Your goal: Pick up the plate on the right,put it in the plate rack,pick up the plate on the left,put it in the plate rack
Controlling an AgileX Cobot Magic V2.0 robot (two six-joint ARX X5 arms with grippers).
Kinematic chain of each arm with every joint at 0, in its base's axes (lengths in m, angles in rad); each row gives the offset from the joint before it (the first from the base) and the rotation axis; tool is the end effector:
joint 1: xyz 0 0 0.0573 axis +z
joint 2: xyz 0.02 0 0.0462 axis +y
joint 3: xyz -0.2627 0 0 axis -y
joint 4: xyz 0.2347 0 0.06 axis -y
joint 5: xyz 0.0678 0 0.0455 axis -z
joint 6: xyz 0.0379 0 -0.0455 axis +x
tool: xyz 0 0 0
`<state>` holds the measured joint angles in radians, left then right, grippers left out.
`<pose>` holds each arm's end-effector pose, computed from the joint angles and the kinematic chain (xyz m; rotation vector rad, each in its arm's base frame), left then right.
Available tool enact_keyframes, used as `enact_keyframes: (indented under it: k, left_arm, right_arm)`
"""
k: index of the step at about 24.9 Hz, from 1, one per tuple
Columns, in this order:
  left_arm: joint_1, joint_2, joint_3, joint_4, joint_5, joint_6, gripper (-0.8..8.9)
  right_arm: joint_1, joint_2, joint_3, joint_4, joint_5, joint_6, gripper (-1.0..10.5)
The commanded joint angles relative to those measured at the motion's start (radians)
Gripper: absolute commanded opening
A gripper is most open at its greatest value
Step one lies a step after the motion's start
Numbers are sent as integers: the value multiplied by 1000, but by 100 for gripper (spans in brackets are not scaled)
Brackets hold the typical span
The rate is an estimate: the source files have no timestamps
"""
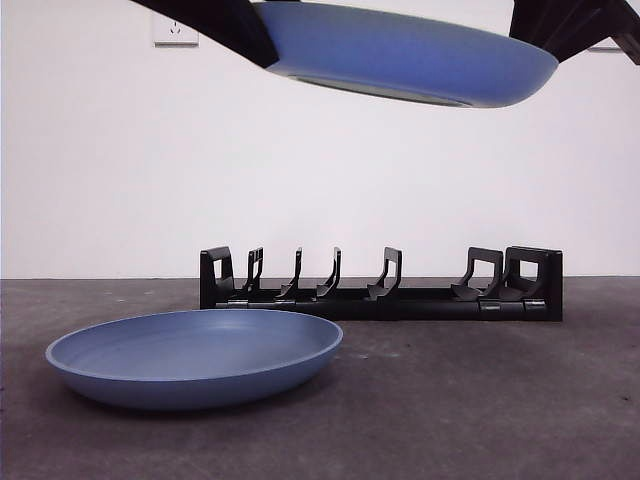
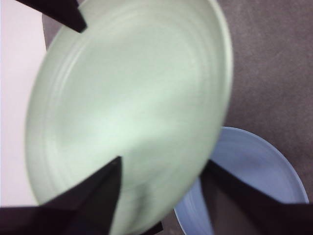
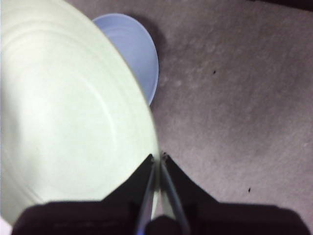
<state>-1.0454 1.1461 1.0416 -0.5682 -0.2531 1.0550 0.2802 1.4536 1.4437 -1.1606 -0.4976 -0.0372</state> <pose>0.1252 -0.1970 0.3129 1.3865 0.0994 -1.0148 0.2487 0.0904 0.3290 0.0988 1.1771 0.7070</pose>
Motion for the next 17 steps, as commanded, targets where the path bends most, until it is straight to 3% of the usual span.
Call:
enact_keyframes:
  k: [1, 5, 17]
  left_arm:
    - [-4, 3, 0, 6, -2, 3, 57]
    - [-9, 3, 0, -7, -1, 0, -8]
    - [-23, 3, 0, -46, 36, -27, -8]
  right_arm:
    - [2, -5, 6, 10, -11, 8, -9]
    - [2, -5, 6, 11, -9, 11, -9]
    - [1, -5, 6, 30, -8, 11, 1]
